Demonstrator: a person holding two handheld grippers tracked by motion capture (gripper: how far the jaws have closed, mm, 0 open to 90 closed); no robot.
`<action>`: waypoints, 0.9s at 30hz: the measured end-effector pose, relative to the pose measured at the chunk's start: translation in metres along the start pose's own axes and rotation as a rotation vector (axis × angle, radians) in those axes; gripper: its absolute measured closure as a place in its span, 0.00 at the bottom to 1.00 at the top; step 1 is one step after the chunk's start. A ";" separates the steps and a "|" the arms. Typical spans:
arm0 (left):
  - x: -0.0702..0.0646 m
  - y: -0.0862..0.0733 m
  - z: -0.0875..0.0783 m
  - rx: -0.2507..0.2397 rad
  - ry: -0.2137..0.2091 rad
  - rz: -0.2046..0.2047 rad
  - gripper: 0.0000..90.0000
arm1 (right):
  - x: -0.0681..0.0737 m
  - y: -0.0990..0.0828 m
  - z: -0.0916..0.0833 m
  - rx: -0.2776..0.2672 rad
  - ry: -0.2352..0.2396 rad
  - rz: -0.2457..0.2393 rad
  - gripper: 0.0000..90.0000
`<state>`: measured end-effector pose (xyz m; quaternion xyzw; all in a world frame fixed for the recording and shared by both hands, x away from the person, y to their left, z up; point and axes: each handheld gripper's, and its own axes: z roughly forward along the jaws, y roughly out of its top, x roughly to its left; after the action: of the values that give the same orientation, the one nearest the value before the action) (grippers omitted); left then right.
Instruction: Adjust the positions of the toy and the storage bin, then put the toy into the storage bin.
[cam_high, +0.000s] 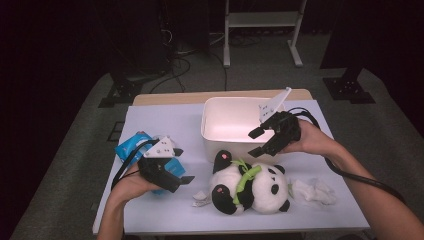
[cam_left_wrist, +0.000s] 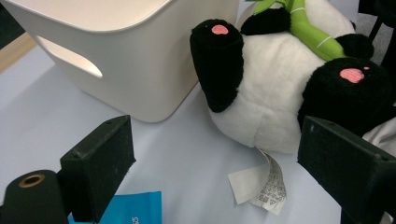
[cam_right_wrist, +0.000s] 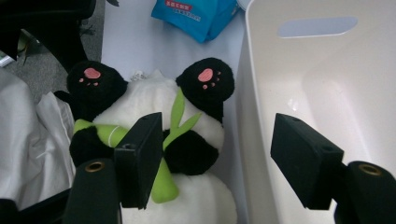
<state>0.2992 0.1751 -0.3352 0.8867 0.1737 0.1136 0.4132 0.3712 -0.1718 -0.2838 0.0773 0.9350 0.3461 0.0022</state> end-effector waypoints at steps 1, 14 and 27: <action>0.000 0.000 -0.001 -0.004 0.002 -0.002 0.11 | 0.002 -0.001 0.000 -0.001 0.000 0.000 0.36; -0.003 0.004 -0.002 -0.002 0.008 0.009 0.11 | 0.024 -0.018 0.010 0.026 0.030 0.002 0.32; -0.002 0.003 0.001 -0.001 0.002 0.008 0.11 | 0.030 -0.029 0.021 0.059 0.043 0.014 0.32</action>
<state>0.2985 0.1721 -0.3333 0.8871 0.1704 0.1162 0.4129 0.3389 -0.1760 -0.3169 0.0765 0.9440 0.3201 -0.0227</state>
